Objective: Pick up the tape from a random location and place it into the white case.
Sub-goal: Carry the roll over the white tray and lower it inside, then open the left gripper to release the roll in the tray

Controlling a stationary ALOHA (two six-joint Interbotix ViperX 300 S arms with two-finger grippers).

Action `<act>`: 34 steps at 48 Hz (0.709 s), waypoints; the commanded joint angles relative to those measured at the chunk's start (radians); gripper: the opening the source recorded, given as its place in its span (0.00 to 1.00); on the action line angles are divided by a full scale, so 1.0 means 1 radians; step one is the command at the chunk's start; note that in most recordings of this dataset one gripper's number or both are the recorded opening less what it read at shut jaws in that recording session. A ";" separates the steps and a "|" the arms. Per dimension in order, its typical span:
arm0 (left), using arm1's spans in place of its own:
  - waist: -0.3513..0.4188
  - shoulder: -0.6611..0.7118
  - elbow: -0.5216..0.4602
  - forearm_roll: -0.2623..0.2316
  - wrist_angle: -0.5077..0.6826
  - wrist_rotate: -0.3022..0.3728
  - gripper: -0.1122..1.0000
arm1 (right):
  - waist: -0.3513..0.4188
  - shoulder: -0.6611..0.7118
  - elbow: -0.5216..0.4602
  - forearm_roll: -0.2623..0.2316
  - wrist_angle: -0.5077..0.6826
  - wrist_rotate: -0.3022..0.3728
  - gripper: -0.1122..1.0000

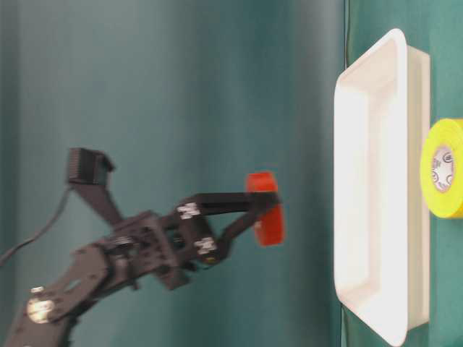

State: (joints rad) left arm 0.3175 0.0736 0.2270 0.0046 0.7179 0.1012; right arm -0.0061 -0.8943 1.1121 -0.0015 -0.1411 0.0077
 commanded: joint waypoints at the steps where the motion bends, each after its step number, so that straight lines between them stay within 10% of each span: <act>1: 0.012 0.006 0.020 0.002 -0.048 0.000 0.32 | -0.002 0.005 -0.026 0.000 -0.003 -0.002 0.10; 34: 0.052 0.156 0.066 0.002 -0.224 0.002 0.32 | -0.002 0.011 -0.026 0.000 -0.003 0.000 0.10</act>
State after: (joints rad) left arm 0.3620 0.2362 0.2899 0.0046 0.5093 0.1028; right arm -0.0061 -0.8897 1.1121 -0.0015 -0.1396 0.0077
